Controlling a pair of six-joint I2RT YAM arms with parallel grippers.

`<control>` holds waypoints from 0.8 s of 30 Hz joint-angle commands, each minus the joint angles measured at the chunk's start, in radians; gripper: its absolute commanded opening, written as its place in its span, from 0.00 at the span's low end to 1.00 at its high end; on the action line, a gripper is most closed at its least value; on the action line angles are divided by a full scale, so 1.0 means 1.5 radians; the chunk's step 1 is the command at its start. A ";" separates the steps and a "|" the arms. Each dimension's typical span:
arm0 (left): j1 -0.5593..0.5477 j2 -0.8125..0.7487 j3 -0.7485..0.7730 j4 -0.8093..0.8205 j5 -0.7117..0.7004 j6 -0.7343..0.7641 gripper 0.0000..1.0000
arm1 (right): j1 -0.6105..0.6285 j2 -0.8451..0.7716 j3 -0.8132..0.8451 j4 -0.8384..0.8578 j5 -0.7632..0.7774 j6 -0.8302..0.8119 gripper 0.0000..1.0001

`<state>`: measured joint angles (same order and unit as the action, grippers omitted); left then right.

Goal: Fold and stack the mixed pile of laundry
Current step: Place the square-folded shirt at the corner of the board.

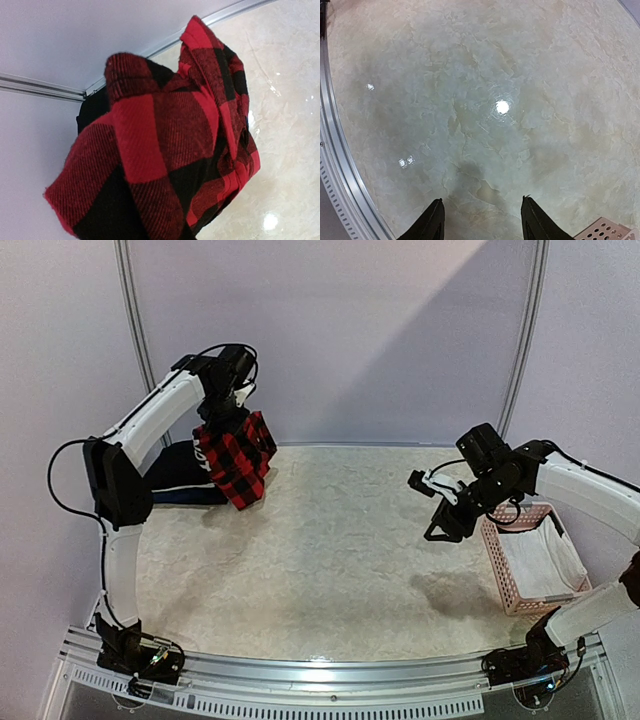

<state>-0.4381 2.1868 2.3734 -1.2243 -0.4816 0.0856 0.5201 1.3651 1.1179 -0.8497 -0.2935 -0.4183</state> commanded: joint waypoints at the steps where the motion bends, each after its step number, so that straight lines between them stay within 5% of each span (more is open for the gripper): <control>1: 0.026 -0.003 0.040 0.000 -0.026 0.026 0.00 | -0.006 -0.003 -0.007 0.010 -0.003 0.014 0.52; 17: 0.152 -0.029 0.096 0.005 0.023 0.033 0.00 | -0.007 0.045 -0.003 0.008 -0.002 0.018 0.52; 24: 0.253 0.057 0.112 0.019 0.006 0.056 0.00 | -0.008 0.069 0.003 0.002 -0.005 0.019 0.52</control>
<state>-0.1486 2.1967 2.5053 -1.2327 -0.4442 0.1390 0.5156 1.4441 1.1168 -0.8444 -0.2939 -0.3977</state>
